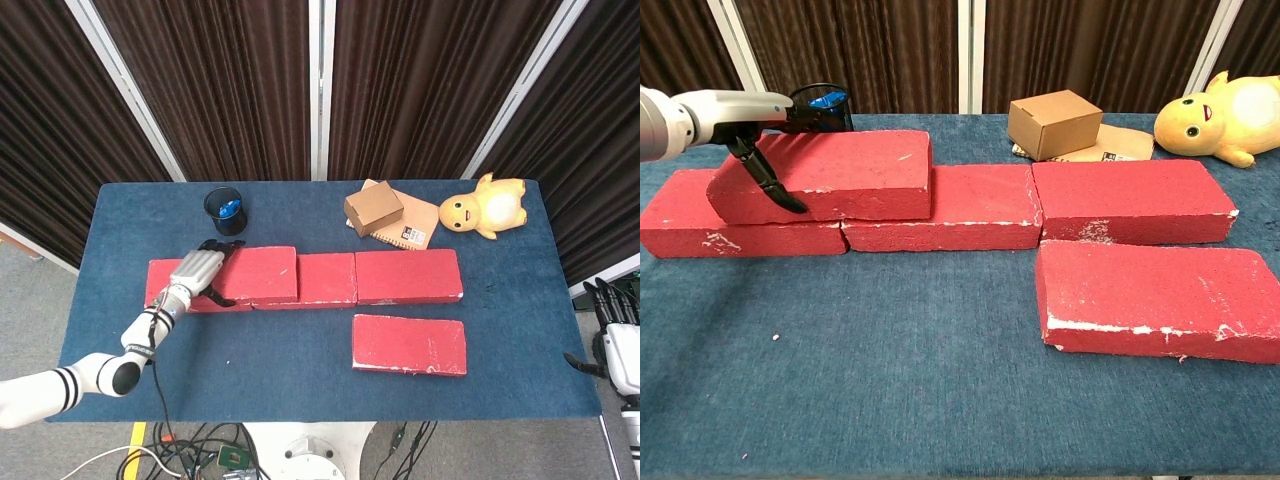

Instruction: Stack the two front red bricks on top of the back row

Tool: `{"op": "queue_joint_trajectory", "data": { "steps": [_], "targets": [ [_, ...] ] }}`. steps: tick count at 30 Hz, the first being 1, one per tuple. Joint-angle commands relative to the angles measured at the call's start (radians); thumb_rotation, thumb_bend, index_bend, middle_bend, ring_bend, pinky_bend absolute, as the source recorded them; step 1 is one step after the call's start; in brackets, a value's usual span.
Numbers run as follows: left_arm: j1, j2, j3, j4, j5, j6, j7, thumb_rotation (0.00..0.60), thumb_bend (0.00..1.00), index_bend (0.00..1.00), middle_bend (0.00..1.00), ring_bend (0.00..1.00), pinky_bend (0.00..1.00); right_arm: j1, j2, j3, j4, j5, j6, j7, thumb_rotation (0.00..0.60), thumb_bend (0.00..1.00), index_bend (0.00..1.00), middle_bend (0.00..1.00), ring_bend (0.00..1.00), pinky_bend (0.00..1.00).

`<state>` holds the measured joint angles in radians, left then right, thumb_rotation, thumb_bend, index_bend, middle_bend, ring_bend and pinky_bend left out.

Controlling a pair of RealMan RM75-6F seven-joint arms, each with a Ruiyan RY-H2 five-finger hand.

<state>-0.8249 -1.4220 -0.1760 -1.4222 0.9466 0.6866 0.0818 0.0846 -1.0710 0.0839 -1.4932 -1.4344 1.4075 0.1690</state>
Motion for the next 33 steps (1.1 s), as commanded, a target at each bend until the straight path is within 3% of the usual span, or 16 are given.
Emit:
{"op": "queue_joint_trajectory", "data": {
  "steps": [1, 24, 33],
  "targets": [
    [-0.002, -0.004, 0.002, 0.003, -0.002, 0.0, 0.0, 0.6, 0.08, 0.02, 0.15, 0.14, 0.0, 0.0, 0.0, -0.001, 0.0, -0.001, -0.001, 0.0, 0.6, 0.0, 0.0, 0.0, 0.0, 0.0],
    [-0.014, -0.022, 0.015, 0.027, -0.012, -0.004, -0.003, 0.6, 0.08, 0.02, 0.15, 0.13, 0.0, 0.001, -0.005, -0.003, 0.006, -0.004, -0.003, 0.0, 0.6, 0.0, 0.0, 0.0, 0.0, 0.0],
    [-0.014, -0.018, 0.019, 0.024, -0.02, -0.009, -0.008, 0.6, 0.08, 0.02, 0.13, 0.02, 0.0, 0.001, -0.006, -0.003, 0.007, -0.001, -0.005, 0.0, 0.6, 0.0, 0.0, 0.0, 0.0, 0.0]
  ]
}}
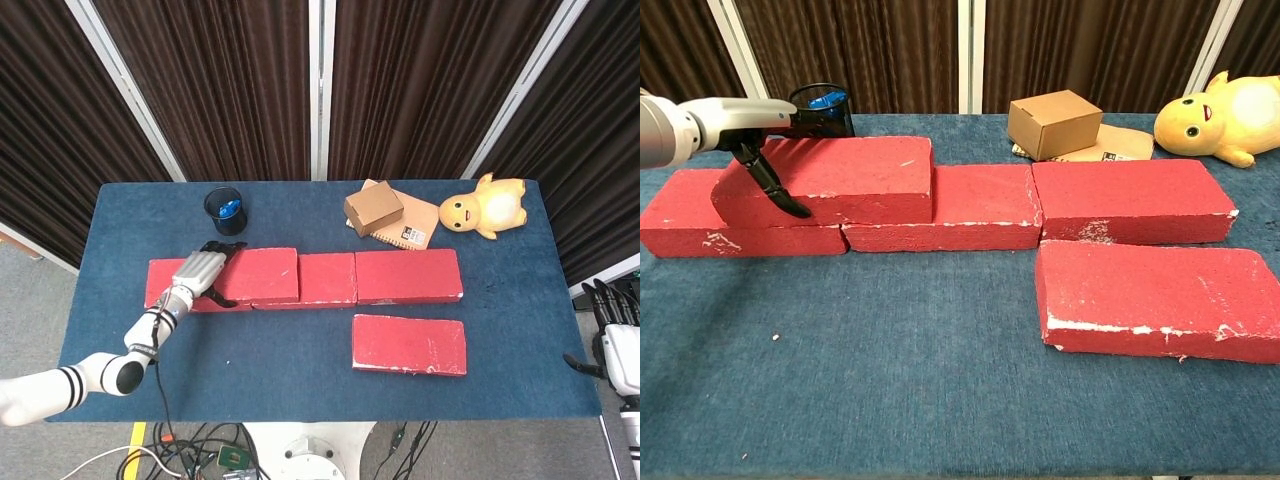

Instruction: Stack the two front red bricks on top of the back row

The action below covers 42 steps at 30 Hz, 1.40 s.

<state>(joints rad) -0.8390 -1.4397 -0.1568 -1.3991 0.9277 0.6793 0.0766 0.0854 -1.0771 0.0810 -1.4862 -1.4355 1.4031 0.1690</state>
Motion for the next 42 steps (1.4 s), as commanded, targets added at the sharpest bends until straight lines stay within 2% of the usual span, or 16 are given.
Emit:
{"op": "queue_joint_trajectory", "data": {
  "steps": [1, 8, 28, 34, 42],
  "targets": [
    [0.0, -0.001, 0.0, 0.002, -0.002, -0.003, -0.004, 0.6, 0.07, 0.02, 0.11, 0.01, 0.0, 0.0, 0.0, 0.0, 0.0, 0.0, 0.0, 0.0, 0.6, 0.0, 0.0, 0.0, 0.0, 0.0],
    [-0.003, 0.001, 0.002, 0.002, 0.003, -0.014, -0.015, 0.6, 0.07, 0.02, 0.0, 0.0, 0.0, -0.002, 0.001, -0.001, -0.001, 0.001, 0.0, -0.001, 0.6, 0.0, 0.0, 0.0, 0.0, 0.0],
    [0.009, 0.025, -0.006, -0.048, 0.051, 0.016, -0.045, 0.6, 0.05, 0.01, 0.0, 0.0, 0.0, -0.001, 0.005, -0.002, -0.004, -0.002, -0.002, -0.001, 0.6, 0.0, 0.0, 0.0, 0.0, 0.0],
    [0.043, 0.098, 0.0, -0.164, 0.101, 0.085, -0.034, 0.6, 0.04, 0.01, 0.0, 0.0, 0.0, 0.01, 0.016, -0.01, -0.026, -0.013, -0.023, -0.009, 0.6, 0.0, 0.0, 0.0, 0.0, 0.0],
    [0.179, 0.283, 0.048, -0.389, 0.205, 0.295, 0.003, 0.6, 0.03, 0.01, 0.0, 0.0, 0.0, 0.063, 0.051, -0.014, -0.128, -0.079, -0.056, -0.108, 0.6, 0.0, 0.0, 0.0, 0.0, 0.0]
  ]
}}
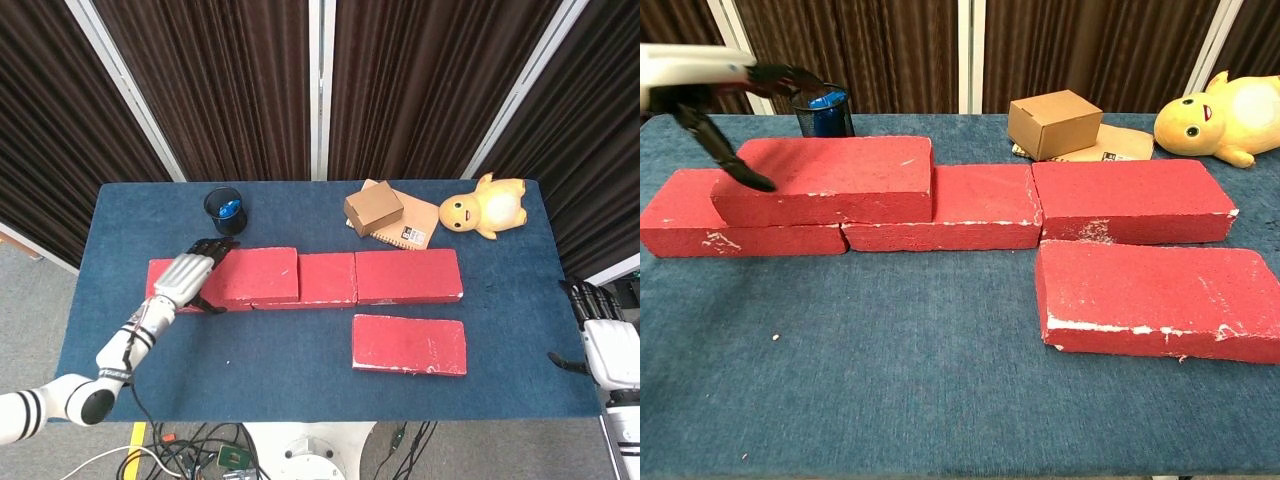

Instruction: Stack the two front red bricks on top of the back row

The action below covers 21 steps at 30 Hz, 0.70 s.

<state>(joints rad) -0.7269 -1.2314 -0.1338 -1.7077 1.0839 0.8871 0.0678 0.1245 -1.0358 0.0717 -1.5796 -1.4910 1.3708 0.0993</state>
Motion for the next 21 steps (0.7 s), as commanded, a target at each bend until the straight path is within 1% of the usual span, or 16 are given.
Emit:
{"op": "queue_joint_trajectory", "data": {
  "steps": [1, 4, 8, 10, 13, 17, 21],
  "targets": [
    [0.09, 0.094, 0.031, -0.099, 0.063, 0.121, 0.01, 0.6, 0.03, 0.01, 0.0, 0.0, 0.0, 0.032, 0.009, -0.008, -0.044, -0.029, -0.036, -0.051, 0.6, 0.0, 0.0, 0.0, 0.0, 0.0],
    [0.165, 0.144, 0.051, -0.13, 0.115, 0.239, 0.016, 0.6, 0.03, 0.01, 0.0, 0.0, 0.0, 0.06, 0.001, -0.023, -0.068, -0.04, -0.089, -0.09, 0.6, 0.0, 0.0, 0.0, 0.0, 0.0],
    [0.264, 0.172, 0.081, -0.11, 0.156, 0.385, 0.051, 0.6, 0.03, 0.01, 0.0, 0.0, 0.0, 0.098, -0.009, -0.048, -0.107, -0.062, -0.162, -0.12, 0.6, 0.0, 0.0, 0.0, 0.0, 0.0],
    [0.297, 0.179, 0.092, -0.1, 0.157, 0.413, 0.041, 0.6, 0.03, 0.01, 0.0, 0.0, 0.0, 0.115, -0.013, -0.058, -0.119, -0.072, -0.194, -0.131, 0.6, 0.0, 0.0, 0.0, 0.0, 0.0],
    [0.339, 0.193, 0.11, -0.086, 0.152, 0.426, 0.012, 0.6, 0.03, 0.01, 0.0, 0.0, 0.0, 0.147, -0.021, -0.063, -0.142, -0.068, -0.248, -0.151, 0.6, 0.0, 0.0, 0.0, 0.0, 0.0],
    [0.403, 0.2, 0.139, -0.049, 0.18, 0.46, -0.046, 0.6, 0.03, 0.01, 0.0, 0.0, 0.0, 0.187, -0.047, -0.065, -0.17, -0.048, -0.315, -0.197, 0.6, 0.0, 0.0, 0.0, 0.0, 0.0],
    [0.446, 0.193, 0.15, -0.007, 0.208, 0.481, -0.111, 0.6, 0.03, 0.01, 0.0, 0.0, 0.0, 0.223, -0.086, -0.064, -0.186, -0.013, -0.377, -0.253, 0.6, 0.0, 0.0, 0.0, 0.0, 0.0]
  ]
}}
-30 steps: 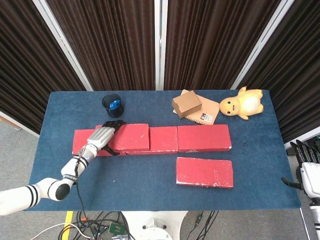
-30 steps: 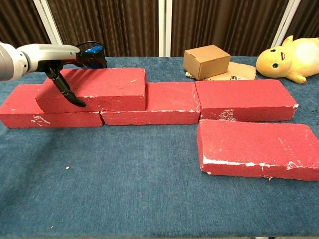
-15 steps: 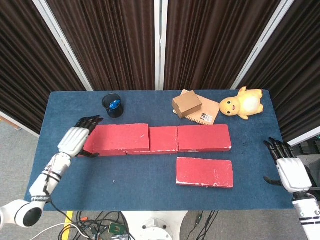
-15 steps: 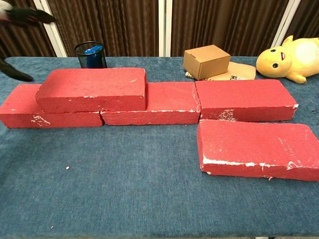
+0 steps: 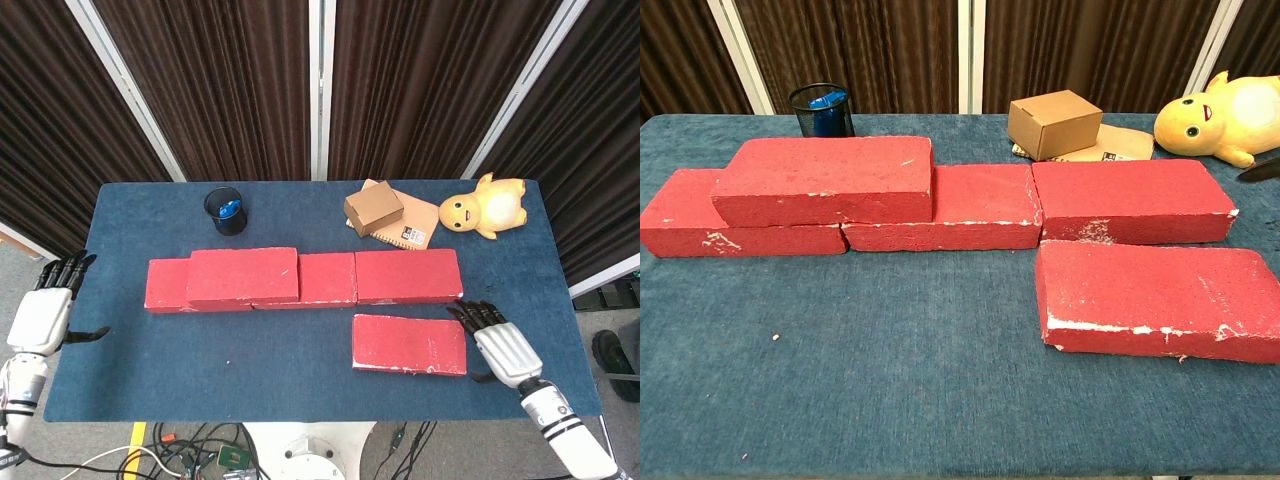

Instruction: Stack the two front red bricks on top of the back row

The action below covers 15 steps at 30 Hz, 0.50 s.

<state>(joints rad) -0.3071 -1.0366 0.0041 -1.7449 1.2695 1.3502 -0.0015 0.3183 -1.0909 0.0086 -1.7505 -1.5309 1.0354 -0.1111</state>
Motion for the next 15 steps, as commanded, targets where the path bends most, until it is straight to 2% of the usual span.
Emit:
{"op": "queue_joint_trajectory", "data": {
  "steps": [1, 15],
  "targets": [
    [0.033, -0.003, 0.014, 0.038, 0.028, 0.02, -0.055, 0.6, 0.03, 0.01, 0.0, 0.0, 0.0, 0.038, -0.042, 0.0, -0.017, 0.036, -0.055, -0.058, 0.6, 0.0, 0.0, 0.0, 0.0, 0.0],
    [0.09, -0.014, 0.008, 0.136, 0.056, 0.001, -0.151, 0.6, 0.03, 0.01, 0.0, 0.0, 0.0, 0.13, -0.186, 0.022, -0.004, 0.177, -0.154, -0.214, 0.6, 0.0, 0.0, 0.0, 0.0, 0.0]
  ]
}}
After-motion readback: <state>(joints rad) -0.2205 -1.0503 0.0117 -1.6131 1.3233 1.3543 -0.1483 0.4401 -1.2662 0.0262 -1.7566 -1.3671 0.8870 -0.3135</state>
